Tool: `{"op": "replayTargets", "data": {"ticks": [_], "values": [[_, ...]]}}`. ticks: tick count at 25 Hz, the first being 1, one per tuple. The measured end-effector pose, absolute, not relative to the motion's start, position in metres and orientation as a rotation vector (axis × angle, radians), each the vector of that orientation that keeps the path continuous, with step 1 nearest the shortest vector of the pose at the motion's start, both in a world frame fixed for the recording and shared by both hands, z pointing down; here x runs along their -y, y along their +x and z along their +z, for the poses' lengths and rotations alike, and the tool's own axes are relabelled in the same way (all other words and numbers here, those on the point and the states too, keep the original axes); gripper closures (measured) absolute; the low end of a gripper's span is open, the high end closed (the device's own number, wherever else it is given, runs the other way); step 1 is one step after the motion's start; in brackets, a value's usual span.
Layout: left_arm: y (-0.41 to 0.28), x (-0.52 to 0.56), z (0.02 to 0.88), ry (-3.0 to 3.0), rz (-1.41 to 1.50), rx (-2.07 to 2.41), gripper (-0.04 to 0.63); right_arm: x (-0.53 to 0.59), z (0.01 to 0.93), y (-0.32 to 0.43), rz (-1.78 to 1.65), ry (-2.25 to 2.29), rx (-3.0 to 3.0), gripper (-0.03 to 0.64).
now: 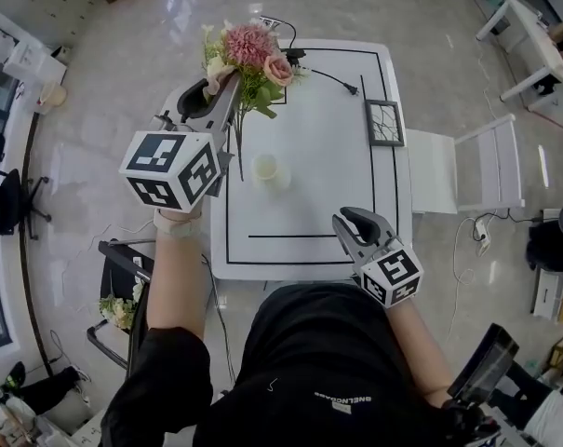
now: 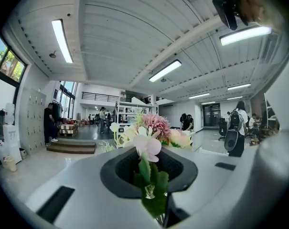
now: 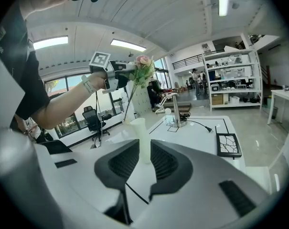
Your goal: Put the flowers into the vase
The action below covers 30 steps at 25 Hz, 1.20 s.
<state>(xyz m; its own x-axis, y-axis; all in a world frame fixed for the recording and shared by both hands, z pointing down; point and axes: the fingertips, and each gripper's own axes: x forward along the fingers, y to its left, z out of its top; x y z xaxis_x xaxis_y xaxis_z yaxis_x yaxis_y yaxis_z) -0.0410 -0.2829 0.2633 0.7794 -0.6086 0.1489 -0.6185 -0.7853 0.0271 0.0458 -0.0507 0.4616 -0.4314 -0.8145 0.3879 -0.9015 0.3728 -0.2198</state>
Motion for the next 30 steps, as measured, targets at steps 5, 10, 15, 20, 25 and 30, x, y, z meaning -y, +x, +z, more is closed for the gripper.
{"op": "replayTargets", "data": {"ticks": [5,10,15,20,25,30], "values": [[-0.033,0.284,0.253,2.902,0.092,1.012,0.52,0.049,0.462,0.049,0.591,1.545,2.418,0.555],[-0.026,0.284,0.267,2.881,0.037,1.007,0.52,0.045,0.463,0.052,0.597,1.558,2.407,0.555],[-0.026,0.274,0.285,2.883,0.015,1.0,0.52,0.039,0.466,0.051,0.61,1.562,2.396,0.555],[-0.032,0.268,0.298,2.869,-0.061,1.015,0.52,0.043,0.467,0.05,0.619,1.553,2.393,0.555],[-0.04,0.257,0.314,2.874,-0.099,1.03,0.52,0.044,0.471,0.046,0.623,1.539,2.394,0.555],[-0.046,0.246,0.329,2.866,-0.127,1.044,0.52,0.045,0.472,0.044,0.625,1.53,2.396,0.555]]}}
